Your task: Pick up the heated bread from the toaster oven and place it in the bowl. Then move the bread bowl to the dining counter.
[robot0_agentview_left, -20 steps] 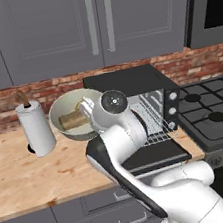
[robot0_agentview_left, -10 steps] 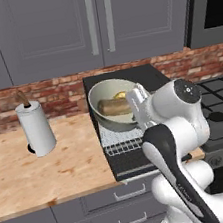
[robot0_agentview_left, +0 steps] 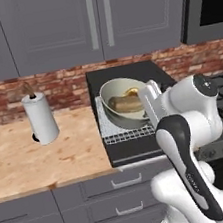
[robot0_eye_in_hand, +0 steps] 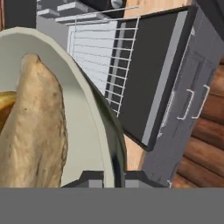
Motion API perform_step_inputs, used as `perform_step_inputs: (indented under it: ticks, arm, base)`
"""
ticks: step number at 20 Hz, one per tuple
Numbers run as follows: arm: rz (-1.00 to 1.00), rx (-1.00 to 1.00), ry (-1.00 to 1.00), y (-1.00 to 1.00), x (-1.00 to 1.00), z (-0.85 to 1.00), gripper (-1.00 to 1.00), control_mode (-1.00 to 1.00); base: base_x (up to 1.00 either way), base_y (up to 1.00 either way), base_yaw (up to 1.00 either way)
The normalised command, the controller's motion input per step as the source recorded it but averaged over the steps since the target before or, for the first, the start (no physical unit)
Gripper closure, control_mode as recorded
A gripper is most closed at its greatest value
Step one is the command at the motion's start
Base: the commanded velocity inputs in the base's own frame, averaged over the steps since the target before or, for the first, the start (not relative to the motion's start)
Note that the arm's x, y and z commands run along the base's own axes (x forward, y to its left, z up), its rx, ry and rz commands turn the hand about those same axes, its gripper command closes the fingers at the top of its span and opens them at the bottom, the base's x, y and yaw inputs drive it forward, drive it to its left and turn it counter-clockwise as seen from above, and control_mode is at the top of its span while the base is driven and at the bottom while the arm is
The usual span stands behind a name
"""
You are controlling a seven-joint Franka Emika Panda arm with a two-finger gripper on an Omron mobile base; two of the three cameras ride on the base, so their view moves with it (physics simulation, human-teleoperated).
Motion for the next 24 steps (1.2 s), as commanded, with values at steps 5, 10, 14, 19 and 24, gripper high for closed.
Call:
perform_step_inputs:
  ticks: [5, 10, 14, 19, 24]
  arm:
    - [0.0, 0.0, 0.0, 0.0, 0.0, 0.0, 1.0, 1.0]
    - [0.0, 0.0, 0.0, 0.0, 0.0, 0.0, 1.0, 1.0]
    - [0.0, 0.0, 0.0, 0.0, 0.0, 0.0, 1.0, 1.0]
    - [0.0, 0.0, 0.0, 0.0, 0.0, 0.0, 1.0, 1.0]
    - [0.0, 0.0, 0.0, 0.0, 0.0, 0.0, 1.0, 1.0]
  base:
    - [-1.0, -0.27, 0.52]
    - [-0.69, 0.0, 0.93]
    - [-0.12, 0.0, 1.0]
    - [-0.09, 0.0, 1.0]
    - [-0.07, 0.0, 1.0]
